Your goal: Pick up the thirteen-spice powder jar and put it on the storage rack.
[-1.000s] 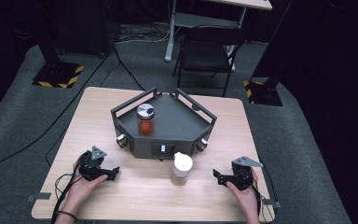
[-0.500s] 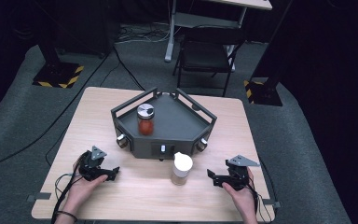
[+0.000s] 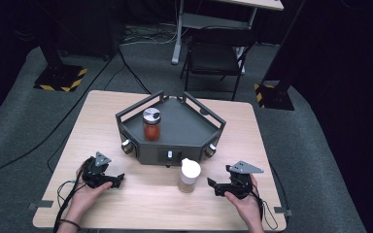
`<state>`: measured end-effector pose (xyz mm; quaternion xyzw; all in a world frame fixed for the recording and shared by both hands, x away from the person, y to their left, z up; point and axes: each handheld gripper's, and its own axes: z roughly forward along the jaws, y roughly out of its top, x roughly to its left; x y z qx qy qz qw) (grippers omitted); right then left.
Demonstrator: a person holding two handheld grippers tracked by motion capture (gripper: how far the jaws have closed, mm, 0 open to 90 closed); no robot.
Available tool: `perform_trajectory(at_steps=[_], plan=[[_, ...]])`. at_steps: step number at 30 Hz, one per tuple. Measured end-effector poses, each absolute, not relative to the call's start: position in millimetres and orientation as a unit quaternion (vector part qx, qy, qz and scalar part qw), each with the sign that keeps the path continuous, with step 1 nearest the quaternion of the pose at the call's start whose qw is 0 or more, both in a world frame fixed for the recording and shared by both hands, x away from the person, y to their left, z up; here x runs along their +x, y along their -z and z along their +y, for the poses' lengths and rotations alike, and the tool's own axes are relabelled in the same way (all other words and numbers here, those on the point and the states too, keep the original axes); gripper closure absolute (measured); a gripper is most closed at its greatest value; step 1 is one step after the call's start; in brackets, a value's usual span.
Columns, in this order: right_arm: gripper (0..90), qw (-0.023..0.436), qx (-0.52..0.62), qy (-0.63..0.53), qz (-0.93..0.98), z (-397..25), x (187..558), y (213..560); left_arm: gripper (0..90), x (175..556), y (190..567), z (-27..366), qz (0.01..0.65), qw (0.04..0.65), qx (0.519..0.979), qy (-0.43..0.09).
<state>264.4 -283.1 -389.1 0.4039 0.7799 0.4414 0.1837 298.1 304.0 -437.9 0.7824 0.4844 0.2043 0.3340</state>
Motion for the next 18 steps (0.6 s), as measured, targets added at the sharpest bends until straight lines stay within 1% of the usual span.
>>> perform_trajectory(at_steps=[18], plan=[[7.0,0.170,0.360,-0.453,0.798,-260,261,382,0.0,298,438,304,0.485,0.334,0.782,-0.204]])
